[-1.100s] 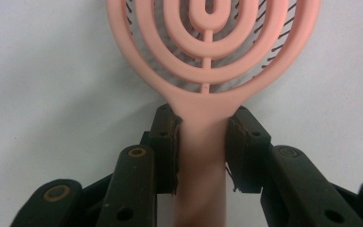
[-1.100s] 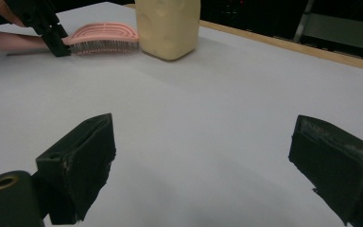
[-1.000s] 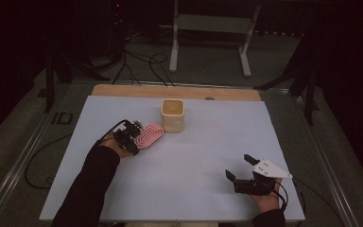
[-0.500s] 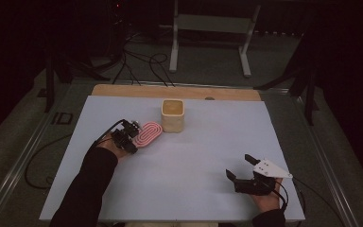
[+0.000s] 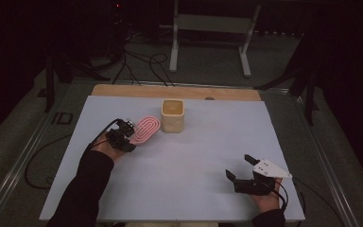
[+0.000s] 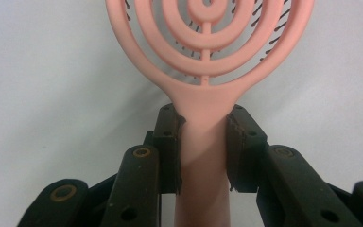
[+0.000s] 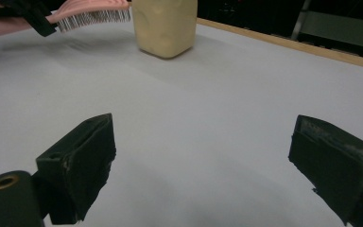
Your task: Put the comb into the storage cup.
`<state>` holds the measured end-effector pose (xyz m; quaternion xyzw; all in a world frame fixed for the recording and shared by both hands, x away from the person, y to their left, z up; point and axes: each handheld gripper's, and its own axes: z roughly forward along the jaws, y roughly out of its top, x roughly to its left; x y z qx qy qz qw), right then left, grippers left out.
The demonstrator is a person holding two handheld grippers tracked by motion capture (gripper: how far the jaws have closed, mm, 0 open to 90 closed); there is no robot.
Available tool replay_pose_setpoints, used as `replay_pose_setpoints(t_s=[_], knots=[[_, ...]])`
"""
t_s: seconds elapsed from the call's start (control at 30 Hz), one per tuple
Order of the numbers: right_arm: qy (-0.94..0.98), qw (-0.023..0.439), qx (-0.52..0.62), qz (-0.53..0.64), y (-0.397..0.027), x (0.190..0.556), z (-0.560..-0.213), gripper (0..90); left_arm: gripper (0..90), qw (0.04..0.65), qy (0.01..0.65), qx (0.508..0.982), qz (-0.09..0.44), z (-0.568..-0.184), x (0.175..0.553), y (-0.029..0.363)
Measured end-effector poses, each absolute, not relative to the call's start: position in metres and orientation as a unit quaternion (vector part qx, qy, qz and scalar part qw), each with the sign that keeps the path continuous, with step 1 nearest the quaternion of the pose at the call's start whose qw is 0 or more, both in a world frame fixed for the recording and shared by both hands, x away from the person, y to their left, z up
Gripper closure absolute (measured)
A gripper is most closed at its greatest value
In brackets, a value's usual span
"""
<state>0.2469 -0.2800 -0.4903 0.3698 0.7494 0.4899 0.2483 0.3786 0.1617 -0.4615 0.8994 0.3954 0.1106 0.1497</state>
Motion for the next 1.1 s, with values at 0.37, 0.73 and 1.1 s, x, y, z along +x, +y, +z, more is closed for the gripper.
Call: replay_pose_setpoints(t_s=[0.37, 0.73, 1.1], knots=[[0.751, 0.248, 0.37, 0.488, -0.279, 0.247, -0.491, 7.9, 70.1, 0.203, 0.394, 0.883, 0.155, -0.445, 0.359, 0.169], [0.754, 0.242, 0.371, 0.485, -0.276, 0.248, -0.493, 7.8, 70.2, 0.239, 0.389, 0.87, 0.187, -0.445, 0.339, 0.17], [0.757, 0.242, 0.369, 0.482, -0.272, 0.249, -0.495, 7.8, 70.1, 0.271, 0.371, 0.865, 0.203, -0.446, 0.329, 0.161]])
